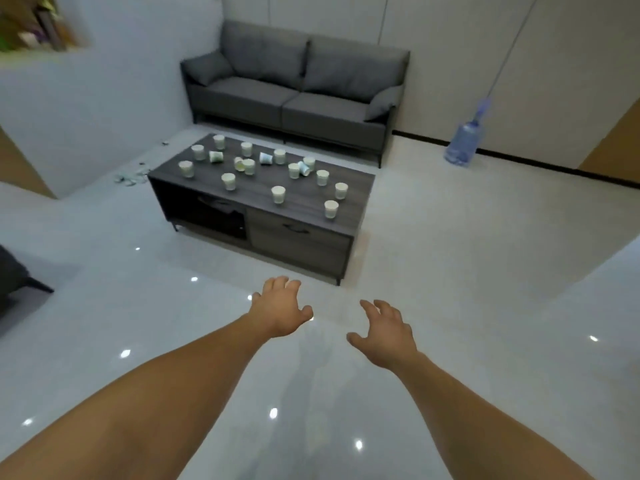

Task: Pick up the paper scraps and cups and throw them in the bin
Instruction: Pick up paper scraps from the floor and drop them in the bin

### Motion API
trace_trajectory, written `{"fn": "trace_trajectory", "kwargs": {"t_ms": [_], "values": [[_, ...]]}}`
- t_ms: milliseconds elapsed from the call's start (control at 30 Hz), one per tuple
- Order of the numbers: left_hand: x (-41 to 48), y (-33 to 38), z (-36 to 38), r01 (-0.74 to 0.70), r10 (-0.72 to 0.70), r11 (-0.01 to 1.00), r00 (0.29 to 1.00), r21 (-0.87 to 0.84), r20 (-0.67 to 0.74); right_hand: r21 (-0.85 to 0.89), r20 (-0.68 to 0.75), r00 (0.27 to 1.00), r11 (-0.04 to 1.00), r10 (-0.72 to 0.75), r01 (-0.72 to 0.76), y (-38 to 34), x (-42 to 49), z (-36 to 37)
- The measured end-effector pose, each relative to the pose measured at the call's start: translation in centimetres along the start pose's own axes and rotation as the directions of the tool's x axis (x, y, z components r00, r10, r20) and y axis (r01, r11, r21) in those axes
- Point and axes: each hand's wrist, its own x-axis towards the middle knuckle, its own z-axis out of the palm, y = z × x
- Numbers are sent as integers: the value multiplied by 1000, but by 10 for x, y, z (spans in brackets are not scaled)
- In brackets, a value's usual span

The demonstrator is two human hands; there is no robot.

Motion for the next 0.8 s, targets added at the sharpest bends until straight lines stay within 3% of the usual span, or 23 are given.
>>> {"fn": "trace_trajectory", "kwargs": {"t_ms": [200,400,667,800], "values": [[40,-112,-50,223,-226,973,972,-58,-57,-53,20,970,969,-240,241,-129,98,-1],[99,-183,-92,382,-394,917,912,-118,-112,-87,82,927,924,-365,372,-205,206,-4],[166,-254,-152,565,-587,810,788,-159,-185,-72,97,792,789,-603,610,-321,332,-38],[191,-289,-165,612,-639,767,756,-192,-142,-91,137,735,731,-664,676,-378,376,-36]]}}
